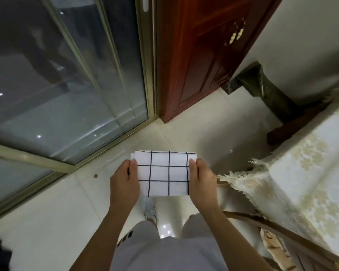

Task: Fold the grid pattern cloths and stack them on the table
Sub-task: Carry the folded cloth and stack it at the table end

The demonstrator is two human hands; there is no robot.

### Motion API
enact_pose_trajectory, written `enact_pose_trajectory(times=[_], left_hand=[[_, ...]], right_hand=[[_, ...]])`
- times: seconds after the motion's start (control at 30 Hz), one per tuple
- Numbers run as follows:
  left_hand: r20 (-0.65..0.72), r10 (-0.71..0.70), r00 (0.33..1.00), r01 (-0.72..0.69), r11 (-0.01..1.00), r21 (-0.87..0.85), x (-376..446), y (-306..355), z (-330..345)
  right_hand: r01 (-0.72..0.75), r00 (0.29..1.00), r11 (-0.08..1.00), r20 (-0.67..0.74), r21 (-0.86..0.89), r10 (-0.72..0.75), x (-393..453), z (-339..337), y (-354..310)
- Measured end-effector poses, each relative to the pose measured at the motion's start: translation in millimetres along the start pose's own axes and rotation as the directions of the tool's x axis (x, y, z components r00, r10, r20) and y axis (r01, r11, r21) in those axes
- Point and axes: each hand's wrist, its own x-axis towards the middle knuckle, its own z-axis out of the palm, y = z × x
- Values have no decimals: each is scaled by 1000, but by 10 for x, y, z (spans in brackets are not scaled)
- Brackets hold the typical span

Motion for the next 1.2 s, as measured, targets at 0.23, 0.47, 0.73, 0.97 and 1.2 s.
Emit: enact_pose_trajectory(times=[0.23,0.47,0.73,0.97,1.2], left_hand=[[174,52,983,-58,998,31,640,362,198],[312,171,935,-203,976,74,1203,775,813],[418,264,869,-337,935,111,1834,1580,2077],[511,354,783,-452,889,76,2312,2696,3445],[637,406,655,-545,838,25,2427,3433,4552]], right_hand=[[-106,981,994,-157,35,110,441,49,-21],[-217,932,970,-272,110,239,963,-167,161],[-300,858,928,-364,220,363,2083,-755,642],[-298,790,897,-443,326,424,3169,-1867,879],[-346,657,856,-552,385,513,3681,-2669,1154]])
